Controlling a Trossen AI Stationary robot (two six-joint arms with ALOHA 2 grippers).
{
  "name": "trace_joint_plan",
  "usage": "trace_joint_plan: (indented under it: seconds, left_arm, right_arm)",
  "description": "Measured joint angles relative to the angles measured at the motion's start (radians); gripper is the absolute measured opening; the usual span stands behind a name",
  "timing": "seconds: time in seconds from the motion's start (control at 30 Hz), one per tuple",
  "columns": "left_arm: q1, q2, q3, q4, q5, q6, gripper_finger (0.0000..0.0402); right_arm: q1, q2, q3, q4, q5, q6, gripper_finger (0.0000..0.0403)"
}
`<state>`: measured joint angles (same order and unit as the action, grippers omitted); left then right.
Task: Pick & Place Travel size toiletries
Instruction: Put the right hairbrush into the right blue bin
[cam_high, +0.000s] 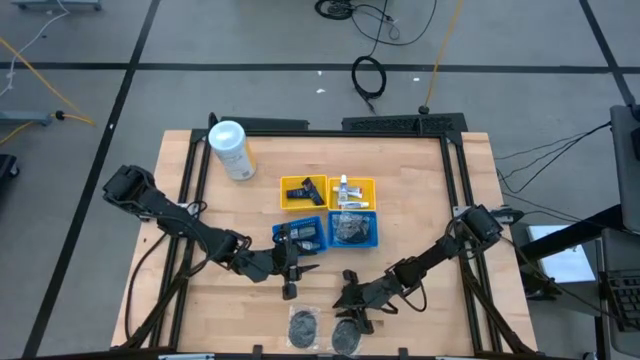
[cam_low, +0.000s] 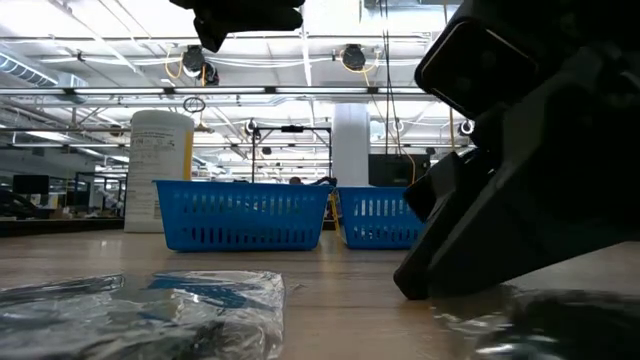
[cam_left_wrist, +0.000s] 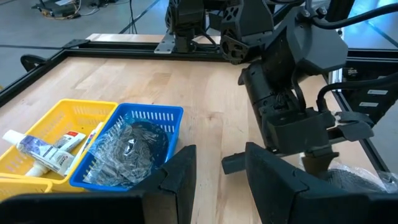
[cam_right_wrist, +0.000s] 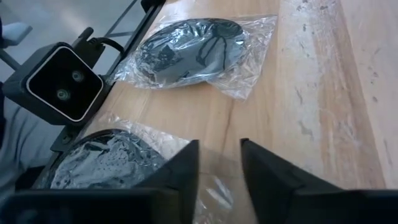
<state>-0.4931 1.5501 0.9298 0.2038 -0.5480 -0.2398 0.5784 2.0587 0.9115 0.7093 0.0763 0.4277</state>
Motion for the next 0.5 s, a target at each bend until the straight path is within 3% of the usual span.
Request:
trace_joint_plan:
  seconds: [0.17, 0.5]
  left_arm:
    - [0.0, 0.0, 0.0, -0.001, 0.0, 0.0, 0.0136]
    - [0.0, 0.0, 0.0, -0.004, 0.0, 0.0, 0.0136]
  right_arm:
    - [-0.011, 0.0, 0.0, -0.008, -0.02, -0.013, 0.0015]
    - [-0.007, -0.035, -0.003, -0.032, -0.075, -0.062, 0.0001]
